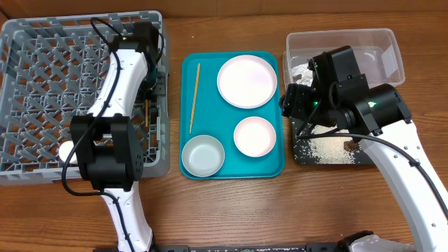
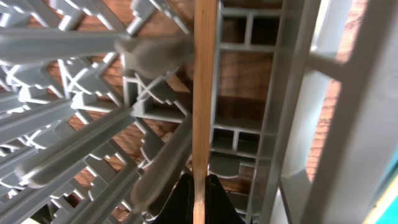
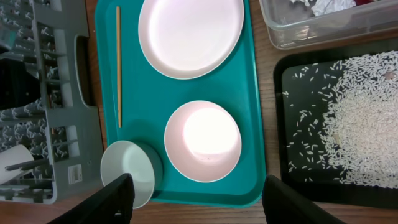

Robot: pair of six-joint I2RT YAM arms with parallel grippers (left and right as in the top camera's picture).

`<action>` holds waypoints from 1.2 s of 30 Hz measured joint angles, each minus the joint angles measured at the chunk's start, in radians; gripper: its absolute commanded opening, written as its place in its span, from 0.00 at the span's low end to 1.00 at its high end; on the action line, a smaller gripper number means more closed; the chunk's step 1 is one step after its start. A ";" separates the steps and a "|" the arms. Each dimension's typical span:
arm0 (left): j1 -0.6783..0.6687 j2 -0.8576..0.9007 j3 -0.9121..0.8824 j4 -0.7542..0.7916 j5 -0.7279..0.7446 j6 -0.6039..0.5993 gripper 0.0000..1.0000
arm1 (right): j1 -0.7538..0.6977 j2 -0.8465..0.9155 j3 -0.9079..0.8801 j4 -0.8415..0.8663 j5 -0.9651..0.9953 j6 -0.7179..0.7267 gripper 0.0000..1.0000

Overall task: Sort waste into correct bins and load items into the dishwasher
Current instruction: 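Grasp one chopstick with the left gripper and place it in the rack, then grasp the second chopstick with the left gripper and drop it in the rack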

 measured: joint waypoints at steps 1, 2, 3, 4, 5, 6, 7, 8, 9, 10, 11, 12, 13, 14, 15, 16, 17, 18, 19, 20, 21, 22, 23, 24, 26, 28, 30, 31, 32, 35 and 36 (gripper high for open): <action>0.000 0.000 -0.002 0.000 0.000 0.005 0.04 | 0.000 0.000 0.000 0.000 0.000 0.000 0.67; 0.000 0.000 -0.003 0.000 0.000 0.007 0.04 | 0.000 0.000 0.000 0.000 0.000 0.000 0.67; 0.000 0.000 -0.003 0.001 0.005 0.009 0.04 | 0.000 0.000 0.000 0.000 0.000 0.000 0.67; 0.000 0.000 -0.003 0.000 0.009 0.010 0.04 | 0.000 0.000 0.000 0.000 0.000 -0.001 0.67; 0.000 0.000 -0.003 0.000 0.015 0.010 0.05 | 0.000 0.000 0.000 0.000 0.000 0.000 0.67; 0.000 0.000 -0.003 -0.001 0.022 0.010 0.07 | 0.000 0.000 0.000 0.000 0.000 0.000 0.67; 0.000 0.000 -0.003 -0.003 0.031 0.010 0.11 | 0.000 0.000 0.000 0.001 0.000 0.000 0.67; 0.000 0.000 -0.002 -0.009 0.040 0.013 0.15 | 0.000 0.000 0.000 0.001 0.000 0.000 0.67; 0.000 0.000 -0.002 -0.016 0.054 0.016 0.17 | 0.000 0.000 0.000 0.001 0.000 0.000 0.67; 0.000 0.000 -0.002 -0.022 0.063 0.019 0.19 | 0.000 0.000 0.000 0.002 0.000 0.000 0.67; 0.000 0.000 0.000 -0.033 0.077 0.022 0.21 | 0.000 0.000 0.000 0.002 0.000 0.000 0.67; 0.000 0.000 0.008 -0.048 0.085 0.023 0.24 | 0.000 0.000 0.000 0.002 0.000 0.000 0.67; 0.000 0.000 0.018 -0.058 0.092 0.026 0.27 | 0.000 0.000 0.000 0.003 0.000 0.000 0.67; 0.002 0.000 0.032 -0.068 0.098 0.026 0.28 | 0.000 0.000 0.000 0.006 0.000 0.000 0.67; 0.003 0.000 0.049 -0.080 0.103 0.025 0.28 | 0.000 0.000 0.000 0.007 0.000 0.000 0.67; 0.005 0.000 0.070 -0.096 0.113 0.025 0.28 | 0.000 0.000 0.000 0.007 0.000 -0.001 0.67; 0.005 0.000 0.092 -0.116 0.121 0.025 0.28 | 0.000 0.000 0.000 0.006 0.000 0.000 0.67; 0.005 0.000 0.122 -0.144 0.128 0.024 0.28 | 0.000 0.000 0.000 0.006 0.000 0.000 0.67; 0.005 -0.001 0.148 -0.165 0.137 0.024 0.29 | 0.000 0.000 0.000 0.007 0.000 0.000 0.67; 0.005 -0.002 0.177 -0.188 0.149 0.023 0.29 | 0.000 0.000 0.000 0.007 0.000 0.000 0.67; 0.004 -0.007 0.203 -0.201 0.163 0.020 0.29 | 0.000 0.000 0.000 0.007 0.000 0.000 0.67; 0.003 -0.012 0.222 -0.209 0.178 0.020 0.31 | 0.000 0.000 0.000 0.007 0.000 0.000 0.67; 0.000 -0.024 0.242 -0.212 0.197 0.020 0.32 | 0.000 0.000 0.000 0.007 0.000 0.000 0.67; -0.005 -0.038 0.253 -0.211 0.213 0.018 0.36 | 0.000 0.000 0.000 0.007 0.000 -0.001 0.67; -0.029 -0.069 0.267 -0.204 0.229 0.014 0.41 | 0.000 0.000 0.000 0.010 0.000 0.000 0.67; -0.070 -0.092 0.273 -0.177 0.228 0.009 0.46 | 0.000 0.000 0.000 0.015 0.000 0.000 0.67; -0.119 -0.097 0.273 -0.144 0.219 0.002 0.47 | 0.000 0.000 0.000 0.019 0.000 0.000 0.68; -0.149 -0.093 0.268 -0.125 0.213 0.001 0.47 | 0.000 0.000 0.000 0.019 0.000 -0.001 0.68; -0.165 -0.088 0.265 -0.117 0.210 -0.002 0.46 | 0.000 0.000 0.000 0.019 0.000 0.000 0.68; -0.219 -0.035 0.262 -0.092 0.201 -0.010 0.43 | 0.000 0.000 0.000 0.018 0.000 0.000 0.68; -0.225 -0.017 0.261 -0.087 0.198 -0.012 0.43 | 0.000 0.000 0.000 0.018 0.000 0.000 0.68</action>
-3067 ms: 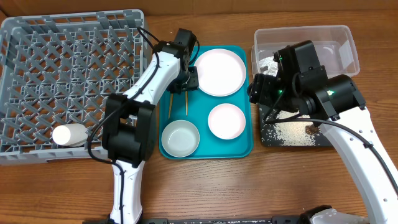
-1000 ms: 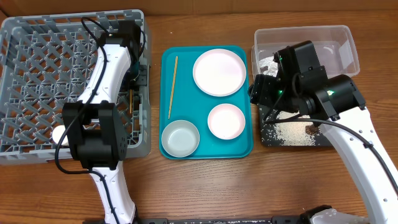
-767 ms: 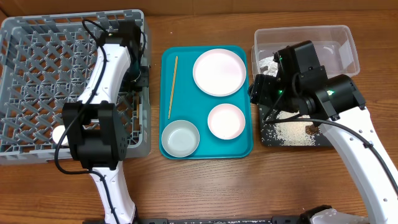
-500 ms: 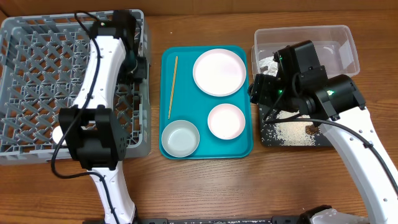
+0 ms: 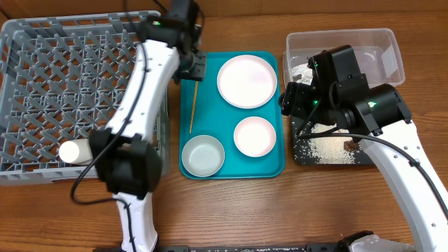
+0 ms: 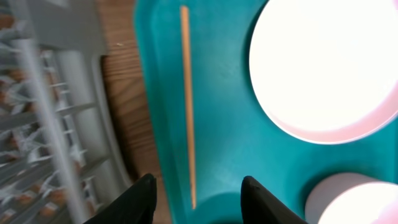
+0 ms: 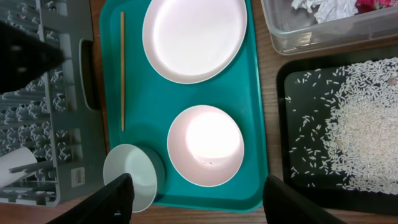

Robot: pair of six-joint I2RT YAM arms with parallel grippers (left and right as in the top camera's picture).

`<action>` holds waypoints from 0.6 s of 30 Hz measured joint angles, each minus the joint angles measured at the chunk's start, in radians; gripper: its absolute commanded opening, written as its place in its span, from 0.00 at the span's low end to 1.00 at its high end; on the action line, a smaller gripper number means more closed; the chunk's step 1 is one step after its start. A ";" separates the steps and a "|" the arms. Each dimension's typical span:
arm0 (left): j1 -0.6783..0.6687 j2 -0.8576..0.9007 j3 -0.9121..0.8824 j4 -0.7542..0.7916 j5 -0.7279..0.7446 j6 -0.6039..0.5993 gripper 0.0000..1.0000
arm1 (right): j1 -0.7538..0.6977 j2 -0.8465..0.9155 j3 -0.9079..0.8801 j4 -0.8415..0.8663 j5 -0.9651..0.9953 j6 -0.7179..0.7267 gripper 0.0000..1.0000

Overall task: Sort waste into correct bins and load items into the dishwasher
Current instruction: 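Grasp the second chopstick with the left gripper and drop it in the rack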

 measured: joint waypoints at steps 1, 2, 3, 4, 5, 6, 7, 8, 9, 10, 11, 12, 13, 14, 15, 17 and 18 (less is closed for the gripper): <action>-0.003 0.026 -0.002 0.005 -0.002 -0.003 0.43 | 0.000 0.000 0.000 0.001 0.000 0.000 0.68; -0.003 0.061 -0.005 0.007 -0.006 -0.009 0.43 | 0.000 0.000 0.000 0.000 0.000 0.000 0.68; -0.003 0.085 -0.007 0.008 -0.010 -0.011 0.42 | 0.000 0.000 0.000 0.002 0.000 0.000 0.68; -0.002 0.117 -0.011 0.011 -0.012 -0.014 0.41 | 0.000 0.000 0.000 0.001 0.000 0.000 0.68; 0.001 0.149 -0.015 0.012 -0.013 -0.017 0.39 | 0.000 0.000 0.000 0.002 0.000 0.000 0.68; 0.001 0.171 -0.018 0.013 -0.015 -0.021 0.38 | 0.000 0.000 0.000 0.001 0.000 0.000 0.68; 0.002 0.203 -0.020 0.014 -0.016 -0.024 0.38 | 0.000 0.000 0.000 0.002 0.000 0.000 0.68; 0.002 0.219 -0.021 0.018 -0.016 -0.025 0.37 | 0.000 0.000 0.000 0.002 0.000 0.000 0.68; 0.002 0.243 -0.024 0.023 -0.019 -0.026 0.37 | 0.000 0.000 0.000 0.002 0.000 0.000 0.68; 0.002 0.254 -0.026 0.024 -0.019 -0.028 0.36 | 0.000 0.000 0.000 0.001 0.000 0.000 0.68; 0.002 0.269 -0.026 0.024 -0.019 -0.031 0.36 | 0.000 0.000 0.000 0.002 0.000 0.000 0.68; 0.002 0.279 -0.026 0.026 -0.019 -0.033 0.35 | 0.000 0.000 0.000 0.001 0.000 0.000 0.68; 0.002 0.286 -0.026 0.028 -0.019 -0.035 0.32 | 0.000 0.000 0.000 0.002 0.000 0.000 0.68; 0.002 0.291 -0.026 0.028 -0.018 -0.036 0.30 | 0.000 0.000 0.000 0.002 0.000 0.000 0.68; 0.002 0.292 -0.026 0.029 -0.019 -0.039 0.24 | 0.000 0.000 0.000 0.001 0.000 0.000 0.68; 0.002 0.292 -0.026 0.032 -0.019 -0.042 0.14 | 0.000 0.000 0.000 0.001 0.000 0.000 0.68; 0.002 0.292 -0.026 0.030 -0.018 -0.043 0.10 | 0.000 0.000 0.000 0.001 0.000 0.000 0.68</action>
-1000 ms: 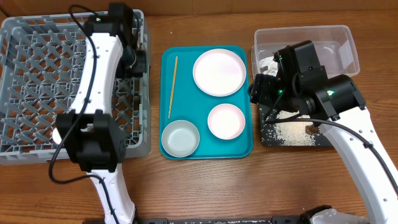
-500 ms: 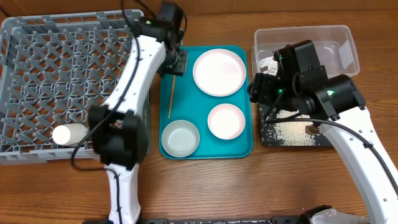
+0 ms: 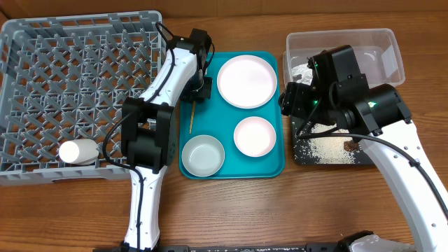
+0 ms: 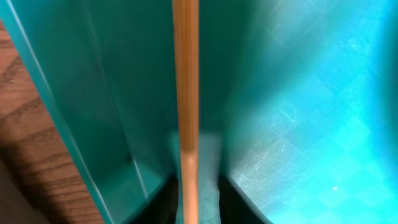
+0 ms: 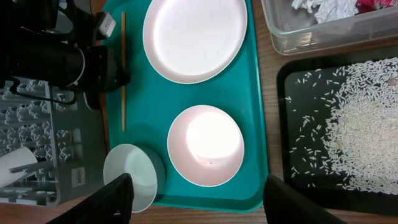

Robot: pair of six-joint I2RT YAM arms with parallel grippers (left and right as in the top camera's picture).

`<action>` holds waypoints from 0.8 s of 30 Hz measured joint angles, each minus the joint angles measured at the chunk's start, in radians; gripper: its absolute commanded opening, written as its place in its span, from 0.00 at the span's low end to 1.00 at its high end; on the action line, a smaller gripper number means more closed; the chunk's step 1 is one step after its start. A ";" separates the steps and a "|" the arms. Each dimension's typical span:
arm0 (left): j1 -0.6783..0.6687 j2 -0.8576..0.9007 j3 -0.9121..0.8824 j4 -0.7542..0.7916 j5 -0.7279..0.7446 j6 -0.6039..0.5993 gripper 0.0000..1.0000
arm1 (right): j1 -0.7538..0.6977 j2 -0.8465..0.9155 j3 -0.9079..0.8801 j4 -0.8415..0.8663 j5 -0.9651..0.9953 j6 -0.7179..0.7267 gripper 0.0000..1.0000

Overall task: Sort waste into correct bins and load items into the dishwasher
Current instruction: 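Grasp the second chopstick with the left gripper and drop it in the rack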

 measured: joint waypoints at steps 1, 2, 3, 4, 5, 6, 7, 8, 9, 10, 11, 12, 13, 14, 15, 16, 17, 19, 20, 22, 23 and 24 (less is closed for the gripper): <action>0.000 0.000 0.000 -0.001 0.000 0.000 0.08 | 0.000 0.000 0.000 0.000 0.000 0.000 0.68; 0.000 0.000 0.000 -0.004 0.000 0.000 0.07 | 0.000 0.000 0.000 0.000 0.000 0.000 0.68; 0.000 0.000 0.000 -0.010 0.000 0.000 0.05 | 0.000 0.000 0.000 0.000 0.000 0.000 0.68; 0.000 0.000 0.000 -0.019 0.000 -0.003 0.04 | 0.000 0.000 0.000 0.000 0.000 0.000 0.68; 0.000 0.000 0.002 -0.030 -0.001 -0.005 0.04 | 0.000 0.000 0.000 0.000 0.000 0.000 0.68; 0.000 0.000 0.002 -0.042 -0.001 -0.008 0.04 | 0.000 0.000 0.000 0.000 0.000 0.000 0.68; 0.000 -0.001 0.006 -0.056 0.000 -0.013 0.04 | 0.000 0.000 0.000 0.000 0.000 0.001 0.68; 0.001 -0.005 0.010 -0.068 -0.001 -0.018 0.04 | 0.000 0.000 0.000 0.000 -0.001 0.000 0.68; 0.001 -0.012 0.014 -0.080 -0.001 -0.019 0.05 | 0.000 0.000 0.000 0.000 0.000 0.000 0.68; 0.003 -0.026 0.020 -0.095 0.000 -0.023 0.06 | 0.000 0.000 0.000 0.000 0.000 0.000 0.68; 0.006 -0.045 0.026 -0.106 -0.001 -0.023 0.07 | 0.000 0.000 0.000 0.000 0.000 0.000 0.68; 0.007 -0.068 0.032 -0.114 -0.001 -0.024 0.07 | 0.000 0.000 0.000 0.000 0.000 0.000 0.68; 0.010 -0.103 0.038 -0.121 -0.001 -0.024 0.08 | 0.000 0.000 0.000 -0.001 0.000 0.000 0.68; 0.013 -0.140 0.043 -0.128 -0.003 -0.025 0.08 | 0.000 0.000 0.000 -0.002 0.000 0.000 0.68; 0.019 -0.206 0.051 -0.140 -0.014 -0.026 0.08 | 0.000 0.000 0.000 -0.002 0.000 0.000 0.68; 0.021 -0.231 0.056 -0.145 -0.018 -0.026 0.08 | 0.000 0.000 0.000 -0.003 0.000 0.000 0.68; 0.026 -0.283 0.064 -0.157 -0.037 -0.026 0.08 | 0.000 0.000 0.000 -0.005 0.000 0.000 0.68; 0.039 -0.363 0.082 -0.178 -0.071 -0.026 0.08 | 0.000 0.000 0.000 -0.005 0.000 0.000 0.68; 0.044 -0.387 0.089 -0.184 -0.086 -0.026 0.08 | 0.000 0.000 0.000 -0.005 0.000 0.001 0.68; 0.058 -0.425 0.099 -0.192 -0.122 -0.026 0.08 | 0.000 0.000 0.000 -0.005 0.000 0.000 0.68; 0.067 -0.432 0.098 -0.190 -0.137 -0.026 0.09 | 0.000 0.000 0.000 -0.005 0.000 0.000 0.68; 0.075 -0.433 0.090 -0.182 -0.150 -0.026 0.09 | 0.000 0.000 0.000 -0.005 0.000 0.000 0.68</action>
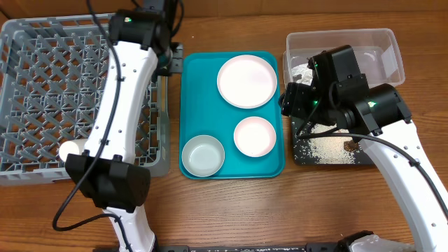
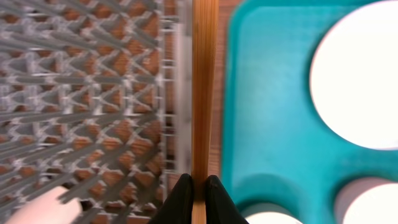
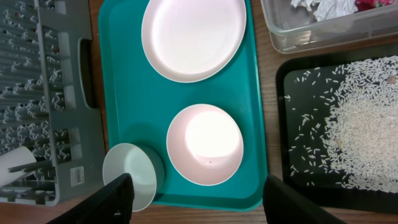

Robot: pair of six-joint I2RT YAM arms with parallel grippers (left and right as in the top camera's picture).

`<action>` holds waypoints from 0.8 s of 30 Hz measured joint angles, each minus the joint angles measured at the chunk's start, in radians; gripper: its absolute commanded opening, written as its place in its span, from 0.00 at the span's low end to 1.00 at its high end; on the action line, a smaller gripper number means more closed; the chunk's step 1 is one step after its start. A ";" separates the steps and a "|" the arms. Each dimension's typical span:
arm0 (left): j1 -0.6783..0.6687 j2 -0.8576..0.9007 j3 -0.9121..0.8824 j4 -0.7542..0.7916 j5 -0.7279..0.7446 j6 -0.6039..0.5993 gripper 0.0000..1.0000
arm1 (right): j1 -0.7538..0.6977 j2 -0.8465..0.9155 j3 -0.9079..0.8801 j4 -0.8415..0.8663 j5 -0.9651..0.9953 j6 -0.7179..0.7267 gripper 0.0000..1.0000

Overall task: Sort waste into correct bins and load items into the dishwasher
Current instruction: 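Grasp the second chopstick with the left gripper and drop it in the rack, then move the left gripper to the white rice bowl and grasp its rim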

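Note:
My left gripper (image 2: pixel 199 181) is shut on a wooden chopstick (image 2: pixel 204 87), which runs straight out from the fingers above the strip between the grey dish rack (image 2: pixel 87 93) and the teal tray (image 2: pixel 261 124). From overhead, the left gripper (image 1: pixel 165 59) sits by the rack's (image 1: pixel 42 70) top right corner. The tray (image 1: pixel 203 91) carries a large pink plate (image 1: pixel 246 81), a small pink bowl (image 1: pixel 254 135) and a pale green bowl (image 1: pixel 203 155). My right gripper (image 3: pixel 198 186) hangs open high over the tray's front edge, holding nothing.
A white cup (image 1: pixel 70 150) lies in the rack's front left. At the right stand a clear bin (image 1: pixel 381 42) with crumpled waste and a black tray (image 1: pixel 329 150) strewn with rice. The right arm reaches over that black tray.
The chopstick is gone from the tray. My left gripper, which was low on the tray around it, now holds it raised beside the rack's right edge. The right arm has not moved.
First my left gripper held a chopstick down inside the rack's right side while another lay on the tray. Then it was open above the tray's chopstick, then low around it. Now it grips that chopstick up by the rack.

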 measured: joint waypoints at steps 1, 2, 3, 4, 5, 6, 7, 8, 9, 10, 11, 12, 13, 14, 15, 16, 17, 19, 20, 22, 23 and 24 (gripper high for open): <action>0.011 0.002 -0.022 0.019 -0.013 0.000 0.10 | 0.000 0.000 0.000 0.000 0.000 0.000 0.68; 0.019 0.008 -0.043 0.035 -0.020 0.000 0.10 | 0.000 0.000 0.000 -0.001 0.000 0.000 0.68; 0.029 0.013 -0.072 0.059 -0.024 0.000 0.10 | 0.000 0.000 0.000 -0.001 0.000 0.000 0.68; 0.040 0.019 -0.104 0.084 -0.028 0.000 0.10 | 0.000 0.000 0.000 -0.002 0.000 0.000 0.68; 0.053 0.027 -0.144 0.110 -0.033 0.000 0.10 | 0.000 0.000 0.000 -0.002 0.000 0.000 0.68; 0.063 0.034 -0.176 0.127 -0.035 0.000 0.10 | 0.000 0.000 0.000 -0.002 0.000 0.000 0.68; 0.071 0.040 -0.201 0.140 -0.038 0.000 0.10 | 0.000 0.000 0.000 -0.002 0.000 -0.001 0.68; 0.082 0.046 -0.237 0.158 -0.040 0.000 0.09 | 0.000 0.000 0.000 -0.002 0.000 0.000 0.68; 0.088 0.051 -0.257 0.168 -0.042 0.000 0.09 | 0.000 0.000 0.000 -0.001 0.000 0.000 0.68; 0.097 0.055 -0.281 0.184 -0.042 0.000 0.09 | 0.000 0.000 0.000 -0.002 0.000 -0.001 0.68; 0.103 0.057 -0.300 0.201 -0.042 0.003 0.10 | 0.000 0.000 0.000 -0.002 0.000 0.000 0.68; 0.109 0.058 -0.317 0.217 -0.039 0.010 0.09 | 0.000 0.000 0.000 -0.001 0.000 0.000 0.68; 0.112 0.058 -0.330 0.232 -0.038 0.016 0.10 | 0.000 0.000 0.000 -0.001 0.000 0.000 0.68; 0.114 0.058 -0.340 0.248 -0.037 0.025 0.10 | 0.000 0.000 0.000 0.000 0.000 0.000 0.68; 0.113 0.058 -0.349 0.266 -0.037 0.032 0.11 | 0.000 0.000 0.000 0.000 0.000 0.000 0.68; 0.113 0.058 -0.360 0.285 -0.036 0.035 0.11 | 0.000 0.000 0.000 0.000 0.000 0.000 0.67; 0.113 0.058 -0.369 0.296 -0.034 0.039 0.13 | 0.000 0.000 0.000 0.000 0.000 0.000 0.67; 0.113 0.058 -0.385 0.301 -0.031 0.047 0.18 | 0.000 0.000 0.000 -0.001 0.000 0.000 0.67; 0.113 0.058 -0.389 0.301 -0.030 0.052 0.22 | 0.000 0.000 0.000 -0.003 0.000 -0.001 0.67; 0.113 0.058 -0.389 0.301 -0.030 0.056 0.24 | 0.000 0.000 0.000 -0.008 0.000 0.000 0.67; 0.113 0.058 -0.389 0.298 -0.030 0.057 0.26 | 0.000 0.000 0.000 -0.009 0.000 0.000 0.67; 0.113 0.058 -0.389 0.289 -0.030 0.058 0.27 | 0.000 0.000 0.000 -0.008 0.000 0.000 0.67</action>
